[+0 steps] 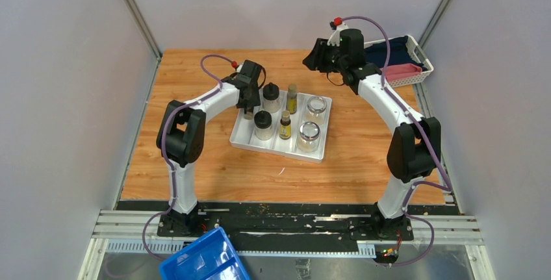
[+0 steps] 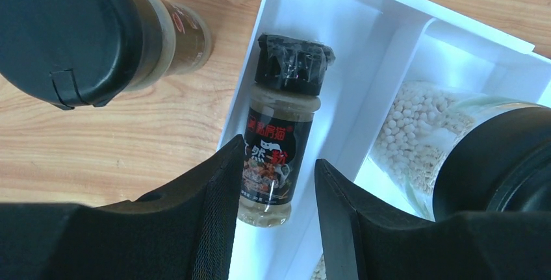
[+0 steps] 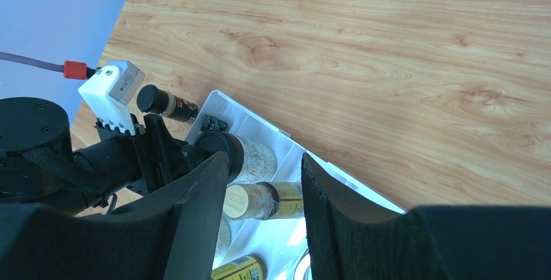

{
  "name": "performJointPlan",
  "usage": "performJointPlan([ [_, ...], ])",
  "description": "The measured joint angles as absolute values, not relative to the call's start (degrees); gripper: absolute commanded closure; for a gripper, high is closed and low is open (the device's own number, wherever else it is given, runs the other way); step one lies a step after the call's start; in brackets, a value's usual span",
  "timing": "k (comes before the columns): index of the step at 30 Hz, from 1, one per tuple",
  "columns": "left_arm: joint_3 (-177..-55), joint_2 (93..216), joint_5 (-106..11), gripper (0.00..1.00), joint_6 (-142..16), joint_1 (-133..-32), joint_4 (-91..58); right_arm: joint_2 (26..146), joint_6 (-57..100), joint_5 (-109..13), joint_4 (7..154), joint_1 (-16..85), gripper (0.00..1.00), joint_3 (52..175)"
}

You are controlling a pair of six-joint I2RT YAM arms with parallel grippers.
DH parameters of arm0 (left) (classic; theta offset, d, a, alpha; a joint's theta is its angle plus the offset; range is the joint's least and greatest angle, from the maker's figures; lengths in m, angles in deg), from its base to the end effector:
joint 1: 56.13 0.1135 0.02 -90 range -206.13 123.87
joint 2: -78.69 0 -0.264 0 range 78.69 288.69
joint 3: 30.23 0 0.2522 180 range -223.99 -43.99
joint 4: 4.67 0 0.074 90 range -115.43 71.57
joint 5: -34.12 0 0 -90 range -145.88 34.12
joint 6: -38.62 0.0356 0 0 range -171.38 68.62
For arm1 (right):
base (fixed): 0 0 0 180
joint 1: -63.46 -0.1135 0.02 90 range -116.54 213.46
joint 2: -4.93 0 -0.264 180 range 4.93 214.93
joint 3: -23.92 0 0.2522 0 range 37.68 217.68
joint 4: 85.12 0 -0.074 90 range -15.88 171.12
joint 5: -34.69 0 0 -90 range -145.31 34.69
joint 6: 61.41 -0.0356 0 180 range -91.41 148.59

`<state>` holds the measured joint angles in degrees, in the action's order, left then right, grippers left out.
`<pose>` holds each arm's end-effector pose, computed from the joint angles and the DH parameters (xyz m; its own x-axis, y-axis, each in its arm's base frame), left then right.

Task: Organize the condiment bottles
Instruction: Pick up the bottle from the storage box.

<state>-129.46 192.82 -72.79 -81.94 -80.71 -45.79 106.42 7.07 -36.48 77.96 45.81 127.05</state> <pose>0.3972 -0.1703 0.2000 -0.7765 -0.1797 -0.6039 -0.1680 0.9828 -0.0765 0.4049 0.1409 0.3510 -0.4477 0.2219 -0.8662 -0.4509 0.7805 0.4330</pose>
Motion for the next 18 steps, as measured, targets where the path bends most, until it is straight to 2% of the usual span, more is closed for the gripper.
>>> performJointPlan([
  [12, -129.48, 196.40, -72.77, 0.52, -81.72, -81.02, -45.02, 105.70, 7.07, -36.43, 78.58, 45.81, 0.51, 126.78],
  [13, -129.48, 196.91, -72.77, 0.56, -81.72, -81.02, -45.02, 105.70, 7.07, -36.43, 78.58, 45.81, 0.51, 126.78],
  [14, -129.48, 197.43, -72.83, 0.65, -81.70, -81.02, -44.87, 105.70, 7.10, -36.41, 78.58, 45.81, 0.51, 126.78],
  [16, -129.59, 197.98, -72.72, 0.95, -81.57, -81.04, -44.02, 105.70, 7.10, -36.39, 78.60, 45.81, 0.51, 126.78],
  [17, -129.59, 198.02, -72.46, 1.00, -81.29, -81.04, -43.49, 105.70, 7.10, -36.39, 78.60, 45.81, 0.51, 126.78],
  [18, -129.64, 198.11, -72.70, 1.00, -81.33, -81.19, -43.14, 105.70, 7.12, -36.39, 78.60, 45.81, 0.51, 126.78],
])
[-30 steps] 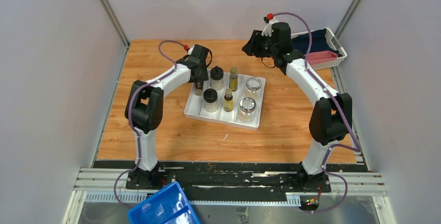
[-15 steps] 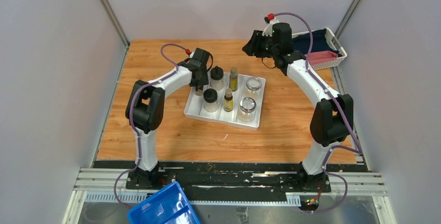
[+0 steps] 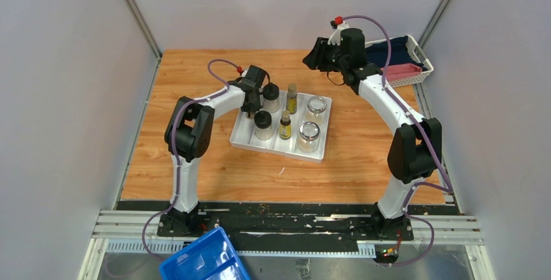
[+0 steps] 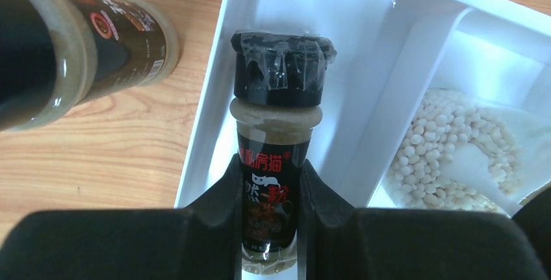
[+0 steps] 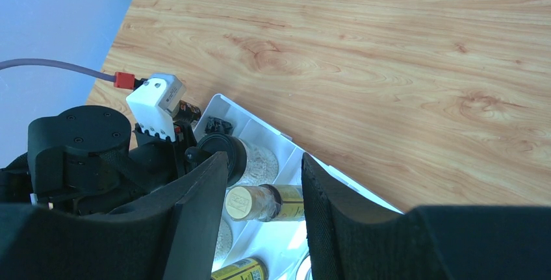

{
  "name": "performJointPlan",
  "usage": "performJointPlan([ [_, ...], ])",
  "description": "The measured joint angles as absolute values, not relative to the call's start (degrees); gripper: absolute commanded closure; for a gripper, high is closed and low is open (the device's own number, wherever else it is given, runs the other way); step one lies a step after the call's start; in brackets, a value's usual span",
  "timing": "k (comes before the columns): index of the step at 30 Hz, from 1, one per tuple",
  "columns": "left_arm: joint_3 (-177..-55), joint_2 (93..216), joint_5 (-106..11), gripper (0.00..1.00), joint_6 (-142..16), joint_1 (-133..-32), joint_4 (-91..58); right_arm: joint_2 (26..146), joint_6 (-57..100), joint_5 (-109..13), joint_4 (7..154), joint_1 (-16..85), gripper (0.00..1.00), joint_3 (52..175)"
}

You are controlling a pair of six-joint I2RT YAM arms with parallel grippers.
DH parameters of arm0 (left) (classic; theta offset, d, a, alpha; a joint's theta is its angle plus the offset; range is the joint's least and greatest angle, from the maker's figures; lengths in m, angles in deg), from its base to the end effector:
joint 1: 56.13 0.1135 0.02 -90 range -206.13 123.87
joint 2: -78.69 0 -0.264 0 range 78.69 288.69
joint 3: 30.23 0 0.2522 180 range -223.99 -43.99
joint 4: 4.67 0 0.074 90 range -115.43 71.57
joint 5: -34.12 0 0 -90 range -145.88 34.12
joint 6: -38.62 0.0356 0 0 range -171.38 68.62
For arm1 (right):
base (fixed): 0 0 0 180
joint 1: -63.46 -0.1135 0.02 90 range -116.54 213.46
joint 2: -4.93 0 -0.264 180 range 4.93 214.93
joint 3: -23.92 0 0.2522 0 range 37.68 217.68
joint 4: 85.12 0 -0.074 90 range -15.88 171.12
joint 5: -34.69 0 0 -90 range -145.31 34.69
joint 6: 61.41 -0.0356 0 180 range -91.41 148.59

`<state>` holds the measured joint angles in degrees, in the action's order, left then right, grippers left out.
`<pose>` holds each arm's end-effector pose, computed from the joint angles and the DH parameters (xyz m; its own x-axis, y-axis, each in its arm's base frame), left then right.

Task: Organize the condiment bottles
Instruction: Pick up the bottle from the storage box.

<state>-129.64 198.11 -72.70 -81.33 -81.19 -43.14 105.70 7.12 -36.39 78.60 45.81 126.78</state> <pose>0.4058 -0.1784 0.1650 -0.8031 -0.1520 -0.5761 -0.1530 0.9871 -0.0473 0.4022 0.1401 0.3557 -0.4320 0.2259 -0.8731 -0.4602 0.7774 0.4288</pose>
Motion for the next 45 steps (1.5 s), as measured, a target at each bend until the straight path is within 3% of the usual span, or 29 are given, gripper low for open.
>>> performJointPlan([
  [11, -127.47, 196.80, -74.45, 1.00, -80.65, -81.48, -40.37, 105.72, 7.12, -36.28, 78.60, 45.81, 0.51, 126.78],
  [30, -122.18, 180.51, -79.63, 1.00, -77.88, -81.61, -35.64, 106.47, 7.21, -34.33, 77.07, 45.81, 0.49, 129.69],
  [34, -117.05, 176.56, -76.85, 1.00, -75.76, -81.61, -31.54, 107.78, 7.34, -31.16, 77.42, 45.81, 0.36, 131.16],
  [45, -111.36, 168.12, -58.80, 1.00, -68.68, -81.63, -20.17, 110.90, 6.64, -16.89, 83.80, 45.81, 0.35, 131.92],
])
